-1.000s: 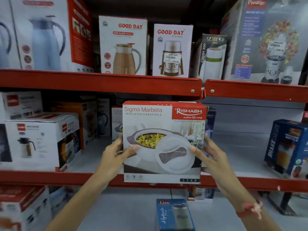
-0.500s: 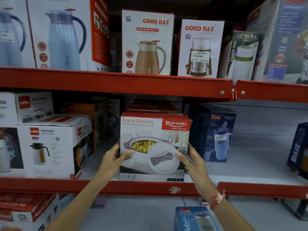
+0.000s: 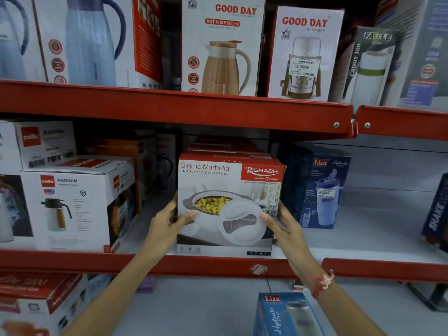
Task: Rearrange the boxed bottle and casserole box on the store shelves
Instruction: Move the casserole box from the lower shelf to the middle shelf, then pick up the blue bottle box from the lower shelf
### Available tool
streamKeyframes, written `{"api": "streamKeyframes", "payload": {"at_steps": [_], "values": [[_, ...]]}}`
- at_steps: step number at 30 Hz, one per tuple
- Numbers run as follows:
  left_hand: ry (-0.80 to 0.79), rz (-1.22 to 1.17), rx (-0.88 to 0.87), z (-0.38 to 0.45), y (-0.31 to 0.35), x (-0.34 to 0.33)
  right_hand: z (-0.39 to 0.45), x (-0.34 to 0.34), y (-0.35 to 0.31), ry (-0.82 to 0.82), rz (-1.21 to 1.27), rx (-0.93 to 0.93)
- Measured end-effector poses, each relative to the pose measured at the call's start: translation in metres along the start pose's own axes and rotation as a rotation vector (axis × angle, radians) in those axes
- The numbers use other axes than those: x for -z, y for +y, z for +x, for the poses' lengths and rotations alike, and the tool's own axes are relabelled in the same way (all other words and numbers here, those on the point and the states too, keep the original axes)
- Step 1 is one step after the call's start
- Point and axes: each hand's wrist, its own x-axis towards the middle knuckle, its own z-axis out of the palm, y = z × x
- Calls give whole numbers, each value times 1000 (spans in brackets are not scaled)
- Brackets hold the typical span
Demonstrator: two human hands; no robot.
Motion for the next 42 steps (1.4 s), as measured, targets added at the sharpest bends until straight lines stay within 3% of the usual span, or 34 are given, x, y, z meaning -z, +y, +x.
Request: {"api": "streamKeyframes", "payload": {"at_steps": [3,6,10,13,16,20,25,28,34,42], "values": [[6,17,26,0,-2,1,-1,-2,-4,18,-19,29],[143,60,43,-13,-2,-4,-13,-3,-8,93,-83,57],[350,26,-110,-50,5,-19,-51,2,-8,227,-180,169],[368,58,-223,-77,1,-38,-80,12,4,289,-284,247],[275,8,-190,-102,-14,-65,-109,27,31,315,-384,249],[66,-68,2,-144,-48,-111,-153,51,81,297,-464,208],[-344,-4,350,-186,-105,-173,-190,74,141,53,-354,-247],[-571,28,404,-194,-107,-199,-197,80,155,-53,-349,-387],[-515,-7,481,-198,-92,-202,-203,90,142,-131,-326,-427],[-525,-85,475,-217,-26,-165,-222,113,66,-190,-252,-372]]}}
